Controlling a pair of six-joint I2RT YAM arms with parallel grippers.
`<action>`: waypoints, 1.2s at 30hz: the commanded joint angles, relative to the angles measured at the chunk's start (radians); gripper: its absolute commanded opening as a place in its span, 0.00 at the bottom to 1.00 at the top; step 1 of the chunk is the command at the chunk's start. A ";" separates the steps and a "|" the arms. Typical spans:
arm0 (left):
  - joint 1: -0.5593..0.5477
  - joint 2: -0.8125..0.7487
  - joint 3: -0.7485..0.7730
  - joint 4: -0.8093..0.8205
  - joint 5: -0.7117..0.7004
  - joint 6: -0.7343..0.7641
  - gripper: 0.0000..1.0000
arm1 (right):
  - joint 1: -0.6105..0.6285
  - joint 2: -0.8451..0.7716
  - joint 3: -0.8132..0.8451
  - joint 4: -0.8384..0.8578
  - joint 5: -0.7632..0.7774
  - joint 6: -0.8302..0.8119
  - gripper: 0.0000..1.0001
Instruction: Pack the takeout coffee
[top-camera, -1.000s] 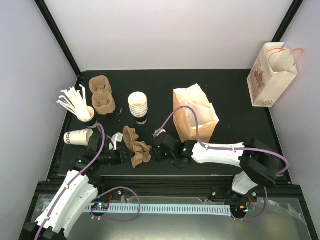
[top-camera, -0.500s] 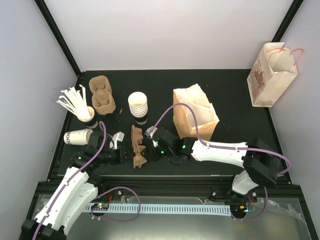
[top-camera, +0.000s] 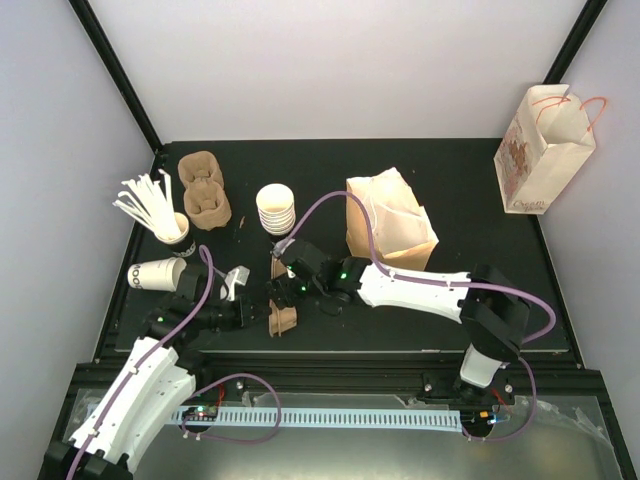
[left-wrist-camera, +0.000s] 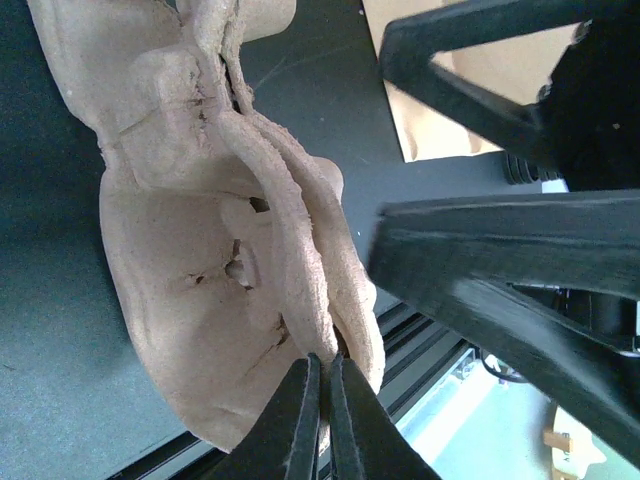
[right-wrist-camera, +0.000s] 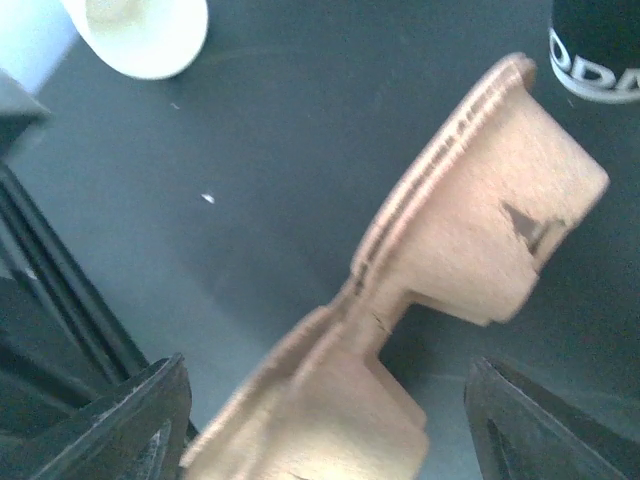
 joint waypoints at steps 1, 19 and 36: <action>0.000 -0.010 -0.003 0.020 0.020 0.002 0.05 | -0.009 0.027 0.019 -0.091 0.071 0.032 0.76; 0.000 -0.022 -0.008 0.017 0.020 -0.003 0.05 | -0.022 0.134 0.059 -0.205 0.117 0.074 0.70; 0.000 -0.043 0.020 -0.011 0.080 -0.014 0.05 | -0.074 0.124 0.016 -0.144 0.053 0.081 0.48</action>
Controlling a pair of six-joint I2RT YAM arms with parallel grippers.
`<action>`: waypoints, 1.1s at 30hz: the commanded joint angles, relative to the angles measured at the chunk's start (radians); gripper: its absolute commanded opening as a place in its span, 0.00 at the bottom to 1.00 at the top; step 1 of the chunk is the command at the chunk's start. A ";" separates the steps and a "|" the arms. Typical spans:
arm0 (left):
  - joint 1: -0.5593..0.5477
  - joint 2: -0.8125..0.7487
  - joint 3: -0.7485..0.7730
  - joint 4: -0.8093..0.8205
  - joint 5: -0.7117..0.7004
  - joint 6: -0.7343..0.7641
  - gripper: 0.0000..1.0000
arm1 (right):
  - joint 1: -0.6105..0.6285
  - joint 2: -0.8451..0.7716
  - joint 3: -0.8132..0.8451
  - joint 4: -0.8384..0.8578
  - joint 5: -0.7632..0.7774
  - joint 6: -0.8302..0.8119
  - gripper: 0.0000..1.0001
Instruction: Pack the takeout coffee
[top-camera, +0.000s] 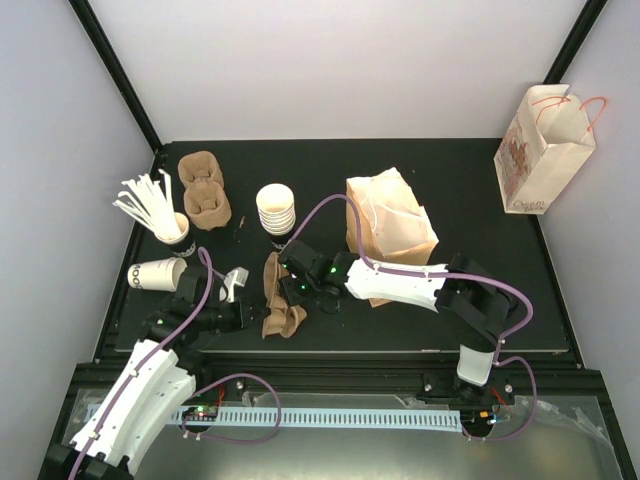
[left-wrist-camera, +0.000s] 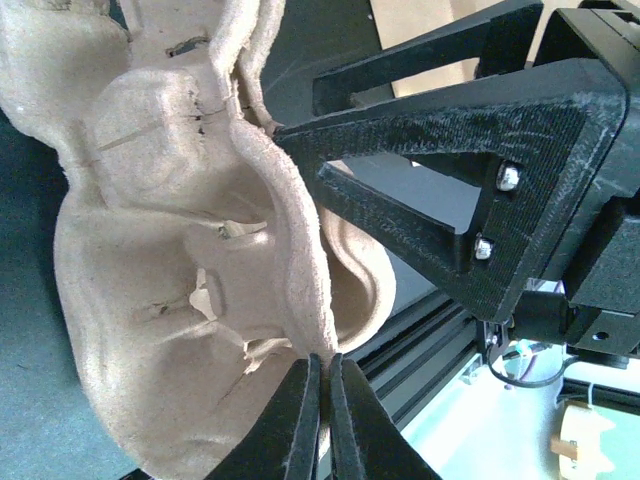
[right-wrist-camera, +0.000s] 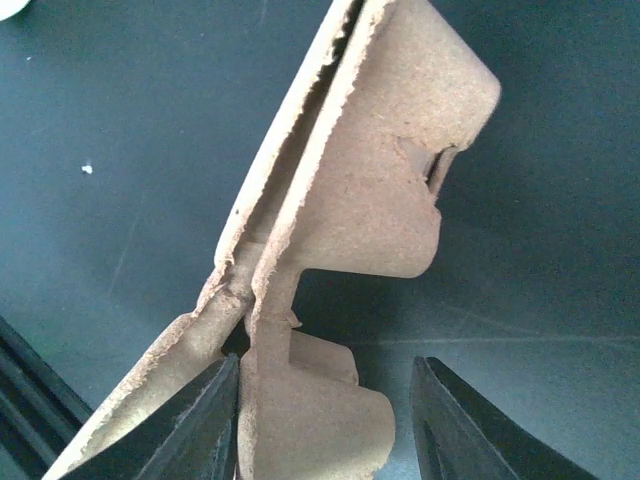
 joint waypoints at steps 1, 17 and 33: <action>0.000 -0.014 0.032 0.003 0.105 -0.019 0.05 | -0.036 -0.001 -0.032 0.007 0.003 -0.032 0.47; 0.000 0.035 -0.028 0.119 0.136 -0.039 0.06 | -0.010 -0.030 -0.040 -0.042 -0.065 -0.100 0.34; 0.002 -0.004 -0.015 0.099 0.030 -0.055 0.56 | 0.016 -0.074 -0.041 -0.052 -0.032 -0.115 0.08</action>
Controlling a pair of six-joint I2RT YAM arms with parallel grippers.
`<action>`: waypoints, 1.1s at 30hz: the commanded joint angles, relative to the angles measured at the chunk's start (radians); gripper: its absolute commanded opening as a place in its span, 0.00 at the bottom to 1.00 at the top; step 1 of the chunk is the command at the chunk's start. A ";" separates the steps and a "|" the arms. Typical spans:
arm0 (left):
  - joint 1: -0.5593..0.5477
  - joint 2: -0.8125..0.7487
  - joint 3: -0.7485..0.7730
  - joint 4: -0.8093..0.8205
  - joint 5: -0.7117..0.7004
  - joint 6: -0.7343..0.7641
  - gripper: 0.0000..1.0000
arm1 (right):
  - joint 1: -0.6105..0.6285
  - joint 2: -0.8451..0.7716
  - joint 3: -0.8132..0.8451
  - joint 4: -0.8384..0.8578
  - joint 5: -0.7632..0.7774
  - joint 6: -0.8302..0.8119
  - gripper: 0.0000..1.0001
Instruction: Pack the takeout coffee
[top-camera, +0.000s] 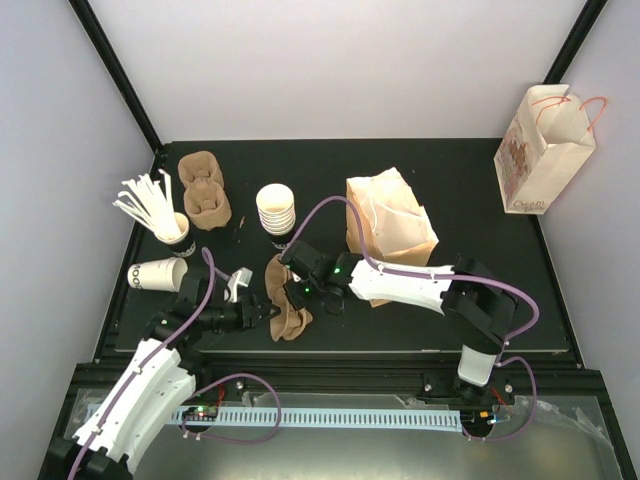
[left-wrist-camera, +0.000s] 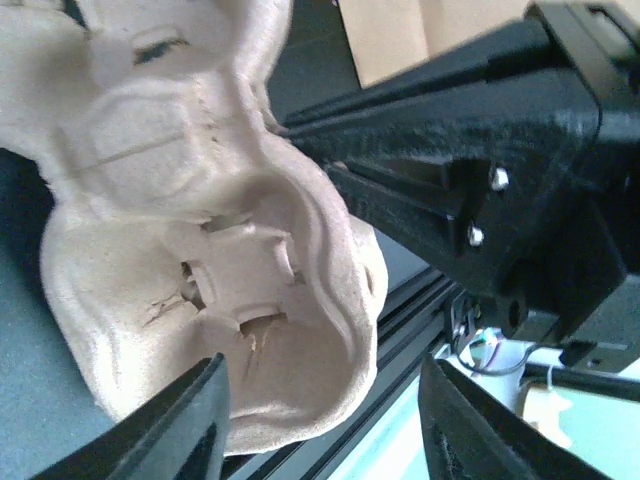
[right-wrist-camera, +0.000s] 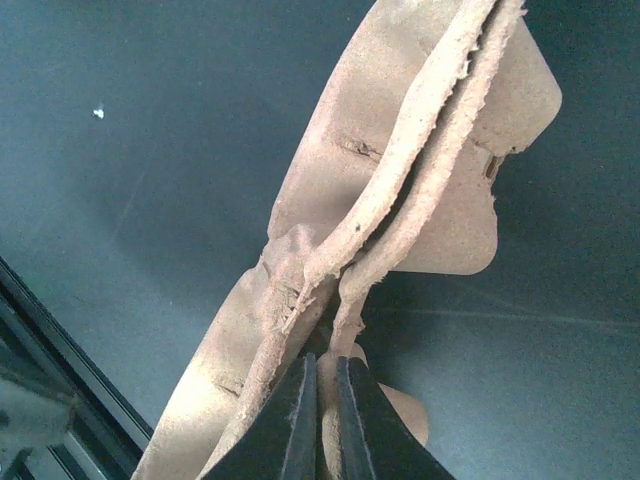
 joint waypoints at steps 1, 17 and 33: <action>0.002 -0.037 0.038 -0.006 -0.078 -0.013 0.58 | 0.016 -0.054 -0.024 -0.032 0.043 -0.021 0.08; 0.009 -0.174 -0.060 0.324 -0.191 -0.107 0.62 | 0.027 -0.218 -0.089 -0.085 0.043 -0.102 0.08; -0.042 -0.104 -0.045 0.561 -0.200 0.075 0.93 | 0.015 -0.318 -0.094 -0.235 0.047 -0.166 0.08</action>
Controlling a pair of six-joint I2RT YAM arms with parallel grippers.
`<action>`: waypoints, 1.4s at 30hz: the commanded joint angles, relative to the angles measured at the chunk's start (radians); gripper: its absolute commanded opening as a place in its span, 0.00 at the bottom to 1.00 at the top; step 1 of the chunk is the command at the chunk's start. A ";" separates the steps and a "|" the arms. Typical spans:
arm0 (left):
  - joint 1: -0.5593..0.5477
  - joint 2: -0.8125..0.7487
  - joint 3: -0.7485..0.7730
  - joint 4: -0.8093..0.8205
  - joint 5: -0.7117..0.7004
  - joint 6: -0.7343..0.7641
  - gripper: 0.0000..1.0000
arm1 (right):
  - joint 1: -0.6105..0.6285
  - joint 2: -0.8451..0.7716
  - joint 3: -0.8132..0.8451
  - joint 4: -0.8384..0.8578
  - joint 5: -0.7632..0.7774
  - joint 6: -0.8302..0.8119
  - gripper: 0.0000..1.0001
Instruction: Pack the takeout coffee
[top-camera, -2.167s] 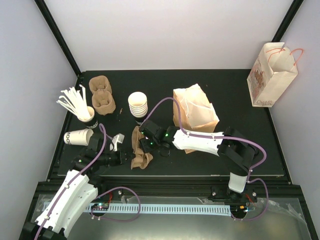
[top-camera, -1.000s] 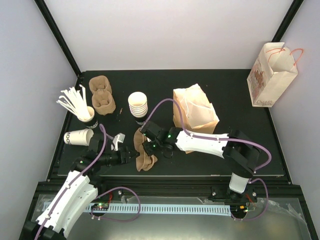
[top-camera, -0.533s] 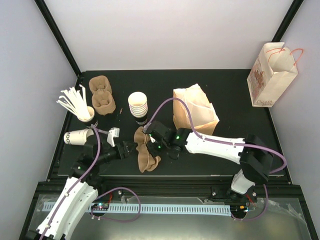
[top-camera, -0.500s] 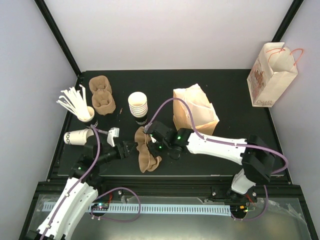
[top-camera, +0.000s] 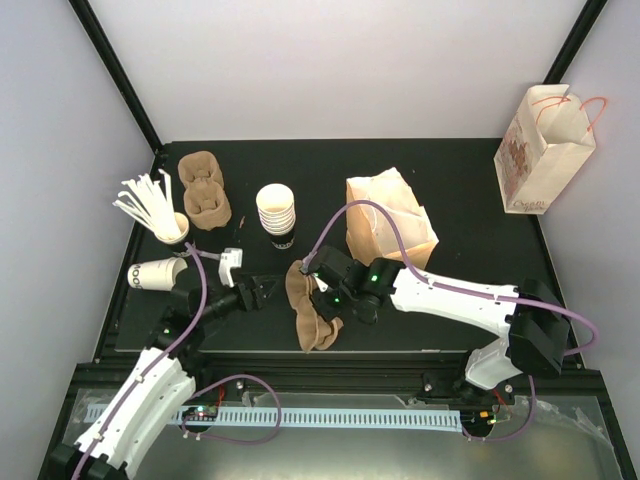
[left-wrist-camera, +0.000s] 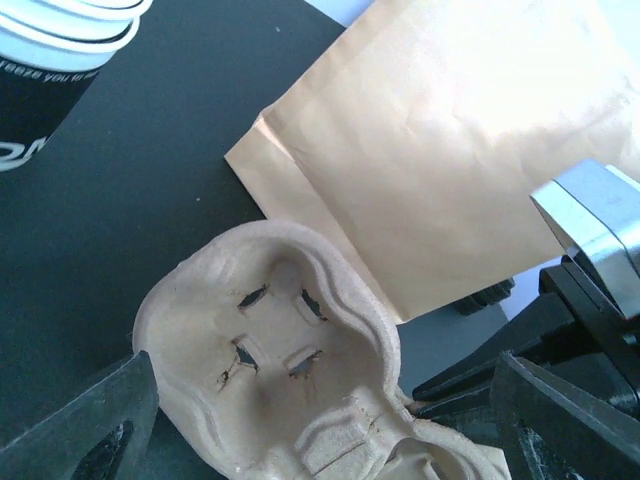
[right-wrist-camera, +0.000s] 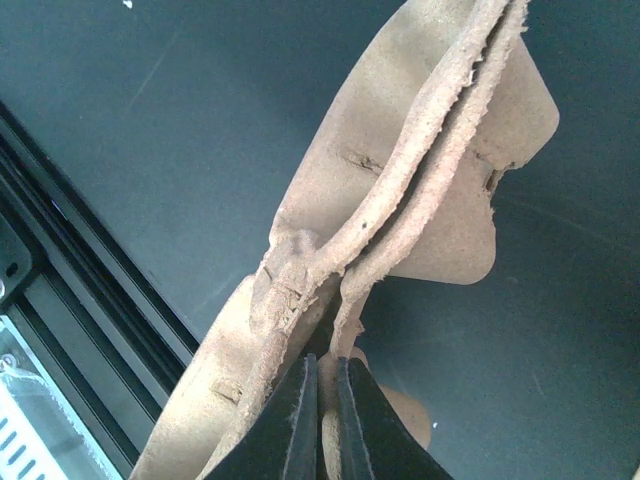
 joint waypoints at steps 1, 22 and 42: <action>-0.033 -0.025 0.056 0.084 -0.028 0.124 0.92 | -0.007 -0.021 0.050 -0.068 0.022 -0.041 0.08; -0.040 0.118 0.027 0.100 0.115 -0.101 0.76 | -0.003 0.049 0.042 0.052 0.189 -0.069 0.09; -0.046 0.270 0.095 0.085 0.117 -0.010 0.52 | 0.032 0.087 0.045 0.064 0.191 -0.065 0.10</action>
